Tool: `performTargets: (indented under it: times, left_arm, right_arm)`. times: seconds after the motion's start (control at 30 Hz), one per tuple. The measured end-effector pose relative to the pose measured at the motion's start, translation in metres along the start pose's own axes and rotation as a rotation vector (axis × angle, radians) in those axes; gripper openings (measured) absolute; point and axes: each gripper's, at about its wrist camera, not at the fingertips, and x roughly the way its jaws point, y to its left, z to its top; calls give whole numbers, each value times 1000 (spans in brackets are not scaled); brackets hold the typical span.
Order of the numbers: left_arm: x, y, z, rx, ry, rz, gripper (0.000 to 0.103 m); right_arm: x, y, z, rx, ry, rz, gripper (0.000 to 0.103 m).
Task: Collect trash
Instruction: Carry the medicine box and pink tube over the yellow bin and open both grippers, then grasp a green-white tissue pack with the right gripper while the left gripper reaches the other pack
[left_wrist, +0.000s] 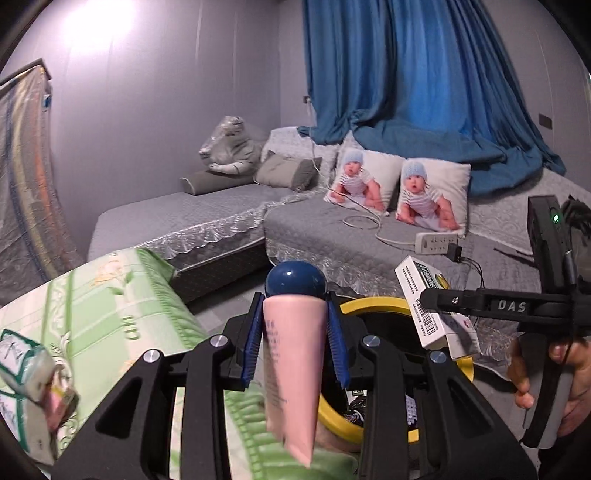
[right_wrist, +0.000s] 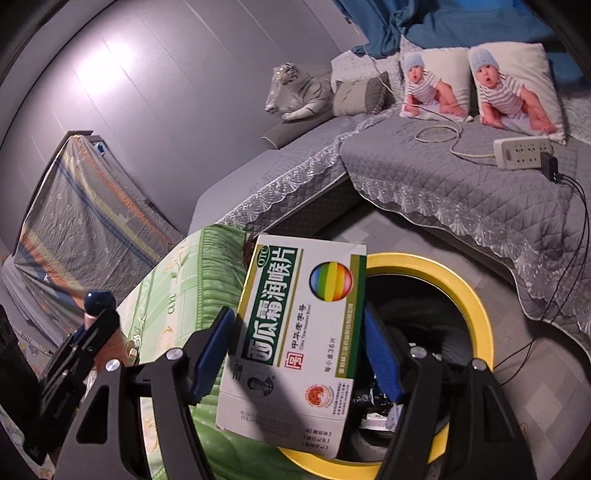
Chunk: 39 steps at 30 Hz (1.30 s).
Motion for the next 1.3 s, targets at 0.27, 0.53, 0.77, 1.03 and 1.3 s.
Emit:
performTargets:
  times: [0.27,0.53,0.77,1.03,1.3]
  left_arm:
    - [47,-14,-15,-12,108,-69,31]
    - [78,-25,-21,-32,186,-121,37]
    - [72,-12,-18,-91,134,-81,91]
    - [28,47,-13,-270,19,45,92]
    - [-88,151,-17,-424,-217,304,95]
  right_arm:
    - [9,-29,-6,44,34,-74,65]
    - [13,-49,-11,103,46,-124,67]
    - [6,-64,-7,143,31,-201,74]
    - [-2,-43,-6,59,-22,-146,75]
    - [21,47,-8,-160,17,19,75]
